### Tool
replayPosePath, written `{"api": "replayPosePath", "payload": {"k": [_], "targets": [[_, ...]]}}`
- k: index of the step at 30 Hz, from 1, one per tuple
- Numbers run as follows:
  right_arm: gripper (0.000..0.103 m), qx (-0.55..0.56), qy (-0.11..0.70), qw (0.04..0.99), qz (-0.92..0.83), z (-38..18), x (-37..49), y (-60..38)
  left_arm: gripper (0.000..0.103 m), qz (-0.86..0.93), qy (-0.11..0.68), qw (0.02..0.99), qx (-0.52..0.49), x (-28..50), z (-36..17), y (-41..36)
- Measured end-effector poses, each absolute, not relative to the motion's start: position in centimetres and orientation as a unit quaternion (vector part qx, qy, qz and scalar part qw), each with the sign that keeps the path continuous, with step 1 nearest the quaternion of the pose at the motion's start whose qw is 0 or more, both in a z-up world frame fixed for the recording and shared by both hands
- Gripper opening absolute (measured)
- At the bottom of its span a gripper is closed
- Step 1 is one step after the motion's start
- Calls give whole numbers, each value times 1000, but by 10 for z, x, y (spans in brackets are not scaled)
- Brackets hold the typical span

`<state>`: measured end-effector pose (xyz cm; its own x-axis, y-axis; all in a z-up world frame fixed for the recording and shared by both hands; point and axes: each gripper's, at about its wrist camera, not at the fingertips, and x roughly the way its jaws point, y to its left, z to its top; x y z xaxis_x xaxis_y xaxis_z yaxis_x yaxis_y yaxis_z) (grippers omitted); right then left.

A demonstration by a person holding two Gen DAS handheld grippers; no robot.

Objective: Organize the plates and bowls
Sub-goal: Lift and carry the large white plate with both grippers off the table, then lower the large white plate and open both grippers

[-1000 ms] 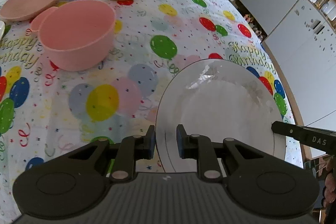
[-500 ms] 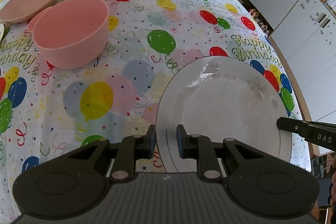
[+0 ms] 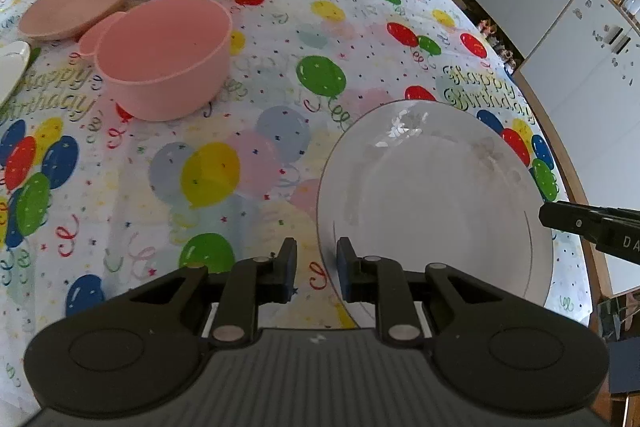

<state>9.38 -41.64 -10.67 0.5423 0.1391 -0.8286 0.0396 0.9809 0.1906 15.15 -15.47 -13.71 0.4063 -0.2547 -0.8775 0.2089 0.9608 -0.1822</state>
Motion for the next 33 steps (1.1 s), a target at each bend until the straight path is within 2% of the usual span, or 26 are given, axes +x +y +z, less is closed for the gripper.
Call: {"api": "replayPosePath", "payload": {"k": [10, 14, 18, 19, 21, 22, 23, 28, 30, 31, 33], "targets": [[26, 58, 449, 889, 66, -79, 90, -389, 20, -115, 496, 859, -43, 137, -107, -131], [31, 52, 435, 895, 84, -69, 90, -377, 27, -102, 481, 869, -58, 133, -94, -121], [35, 45, 422, 899, 106, -58, 91, -363, 28, -93, 459, 881, -65, 128, -80, -111], [37, 42, 418, 900, 112, -55, 91, -359, 30, -91, 454, 884, -66, 127, -77, -109], [41, 36, 409, 903, 123, -49, 92, -351, 43, -87, 441, 891, -69, 123, -70, -104], [45, 35, 405, 905, 128, -47, 92, -347, 57, -83, 433, 895, -70, 122, -66, -102], [48, 33, 400, 906, 133, -43, 92, -343, 65, -78, 422, 901, -70, 119, -61, -98], [52, 24, 382, 910, 159, -31, 97, -323, 67, -60, 389, 917, -71, 113, -44, -83], [64, 20, 372, 913, 166, -27, 99, -312, 70, -56, 380, 920, -75, 111, -40, -74], [74, 18, 365, 916, 168, -24, 99, -307, 73, -53, 374, 923, -77, 110, -37, -70], [77, 15, 355, 918, 178, -20, 99, -298, 75, -48, 365, 927, -78, 108, -34, -61]]}}
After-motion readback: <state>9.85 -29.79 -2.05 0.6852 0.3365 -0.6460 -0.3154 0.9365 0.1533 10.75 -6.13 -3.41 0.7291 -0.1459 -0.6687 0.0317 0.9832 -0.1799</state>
